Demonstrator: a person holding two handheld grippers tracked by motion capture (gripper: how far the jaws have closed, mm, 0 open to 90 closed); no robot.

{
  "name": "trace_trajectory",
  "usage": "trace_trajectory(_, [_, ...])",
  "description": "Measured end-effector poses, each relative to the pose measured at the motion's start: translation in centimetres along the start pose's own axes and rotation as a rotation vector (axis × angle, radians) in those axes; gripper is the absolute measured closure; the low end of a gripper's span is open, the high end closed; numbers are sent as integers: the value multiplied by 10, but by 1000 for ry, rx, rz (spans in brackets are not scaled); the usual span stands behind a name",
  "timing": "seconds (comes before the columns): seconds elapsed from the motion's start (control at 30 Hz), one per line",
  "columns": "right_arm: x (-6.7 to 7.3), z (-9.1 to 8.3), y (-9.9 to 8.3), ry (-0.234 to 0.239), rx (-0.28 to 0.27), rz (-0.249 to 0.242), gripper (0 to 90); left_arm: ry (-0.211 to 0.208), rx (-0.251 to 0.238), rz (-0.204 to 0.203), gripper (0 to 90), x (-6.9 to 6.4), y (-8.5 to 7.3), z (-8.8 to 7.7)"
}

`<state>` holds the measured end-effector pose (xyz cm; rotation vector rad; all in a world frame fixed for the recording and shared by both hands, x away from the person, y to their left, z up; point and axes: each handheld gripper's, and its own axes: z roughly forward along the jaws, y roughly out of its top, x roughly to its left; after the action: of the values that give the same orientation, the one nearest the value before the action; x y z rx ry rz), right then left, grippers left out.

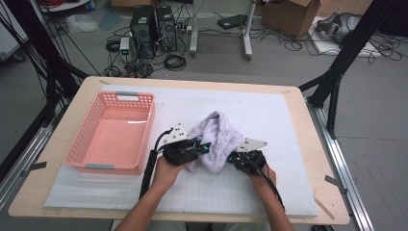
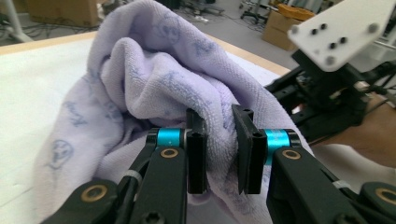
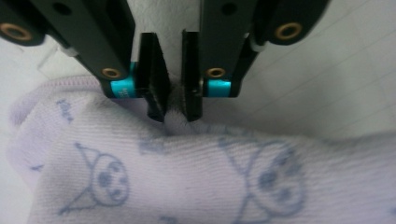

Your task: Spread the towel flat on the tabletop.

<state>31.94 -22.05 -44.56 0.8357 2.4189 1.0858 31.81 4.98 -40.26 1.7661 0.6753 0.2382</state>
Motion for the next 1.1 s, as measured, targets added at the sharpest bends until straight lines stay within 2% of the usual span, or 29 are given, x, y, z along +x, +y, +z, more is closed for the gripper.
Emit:
trace_trajectory(0.1, [-3,-17,-5,69,-5,-13,865,-10,27,-1,764,0,-2,-6])
trace_trajectory(0.17, [-4,-38,-13,150,-29,-2,866,-20,42,-10,764,-3,-6,-11])
trace_trajectory(0.23, [-4,-56,-20,208,-56,-18,868,-40,61,-19,764,-7,-12,-14])
trace_trajectory(0.3, [-1,-78,-24,221,-80,-41,870,-61,67,-24,763,-12,-20,-16])
trace_trajectory(0.37, [1,-95,-28,212,-90,-53,871,-57,55,-35,744,-14,-23,-17])
trace_trajectory(0.4, [0,-102,-29,196,-84,-55,871,-41,43,-48,714,-14,-24,-17])
trace_trajectory(0.47, [-9,-113,-35,163,-92,-21,872,-10,28,-64,672,-11,-24,-19])
trace_trajectory(0.53, [-22,-123,-40,114,-133,47,871,9,34,-55,632,-9,-24,-18])
trace_trajectory(0.57, [-28,-127,-42,75,-150,80,871,9,34,-55,609,-9,-24,-18])
trace_trajectory(0.6, [-35,-130,-43,19,-163,115,871,33,40,-33,611,-10,-24,-16])
trace_trajectory(0.63, [-39,-132,-43,-19,-164,144,871,60,39,-12,635,-10,-24,-15])
trace_trajectory(0.7, [-50,-133,-43,-125,-167,210,871,95,43,29,762,-7,-23,-13])
trace_trajectory(0.73, [-55,-132,-44,-161,-172,247,872,111,44,36,826,-5,-22,-11])
trace_trajectory(0.8, [-67,-127,-43,-201,-178,288,871,123,44,25,841,-1,-21,-9])
trace_trajectory(0.9, [-76,-115,-36,-272,-159,298,868,97,54,-6,684,-1,-20,-5])
trace_trajectory(0.93, [-79,-111,-33,-304,-148,303,864,86,71,-8,596,-2,-21,-4])
trace_trajectory(0.97, [-82,-108,-32,-339,-122,311,854,79,95,-4,534,-4,-21,-2])
trace_trajectory(1.0, [-85,-104,-31,-354,-102,329,830,79,124,8,488,-6,-23,-1])
trace_trajectory(1.07, [-87,-99,-32,-340,-78,358,701,94,170,49,433,-8,-25,3])
trace_trajectory(1.1, [-86,-98,-33,-332,-75,355,650,107,193,60,420,-8,-26,5])
